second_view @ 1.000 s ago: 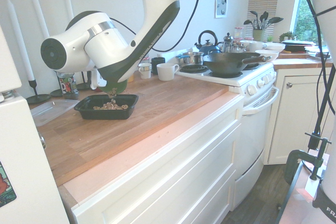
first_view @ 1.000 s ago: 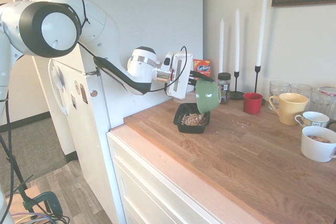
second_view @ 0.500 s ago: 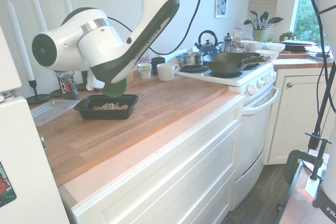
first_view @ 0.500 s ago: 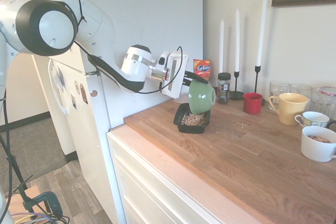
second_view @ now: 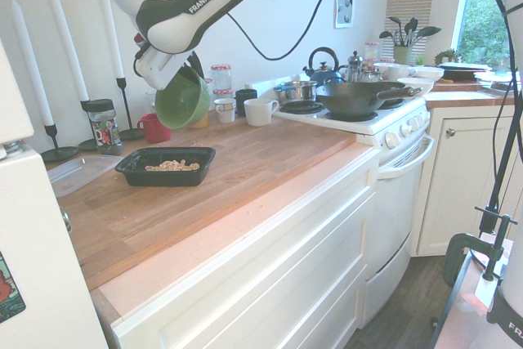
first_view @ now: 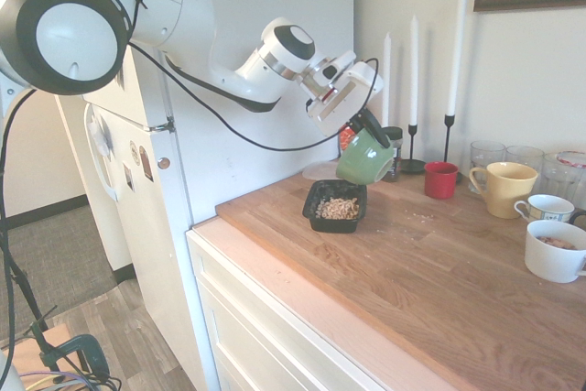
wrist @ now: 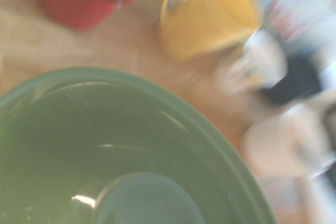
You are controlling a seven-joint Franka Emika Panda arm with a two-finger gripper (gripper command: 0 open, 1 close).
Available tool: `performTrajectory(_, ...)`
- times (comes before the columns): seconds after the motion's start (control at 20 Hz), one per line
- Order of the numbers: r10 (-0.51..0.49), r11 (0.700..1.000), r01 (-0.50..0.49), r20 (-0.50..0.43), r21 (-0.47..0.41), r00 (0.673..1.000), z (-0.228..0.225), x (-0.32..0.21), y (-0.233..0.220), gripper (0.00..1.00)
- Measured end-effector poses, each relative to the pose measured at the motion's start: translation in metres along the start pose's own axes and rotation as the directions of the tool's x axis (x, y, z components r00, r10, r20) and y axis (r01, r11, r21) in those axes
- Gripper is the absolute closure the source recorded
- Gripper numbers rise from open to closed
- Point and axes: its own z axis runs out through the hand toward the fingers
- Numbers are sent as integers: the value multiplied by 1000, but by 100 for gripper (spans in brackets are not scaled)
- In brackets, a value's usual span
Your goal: Pour the cereal into the box
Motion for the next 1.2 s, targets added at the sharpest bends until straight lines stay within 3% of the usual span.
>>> performTrajectory(0.15, 58, 995, -70, 173, 66, 983, 39, 26, 39, 100)
performTrajectory(0.35, 120, 971, -188, 384, 146, 915, 94, 65, 115, 100)
performTrajectory(0.55, 161, 922, -328, 568, 204, 807, 152, 74, 177, 100)
performTrajectory(0.85, 158, 819, -520, 774, 244, 613, 201, 68, 194, 100)
performTrajectory(1.0, 176, 810, -544, 794, 220, 582, 226, 68, 198, 100)
performTrajectory(1.2, 201, 819, -545, 798, 182, 568, 259, 61, 202, 100)
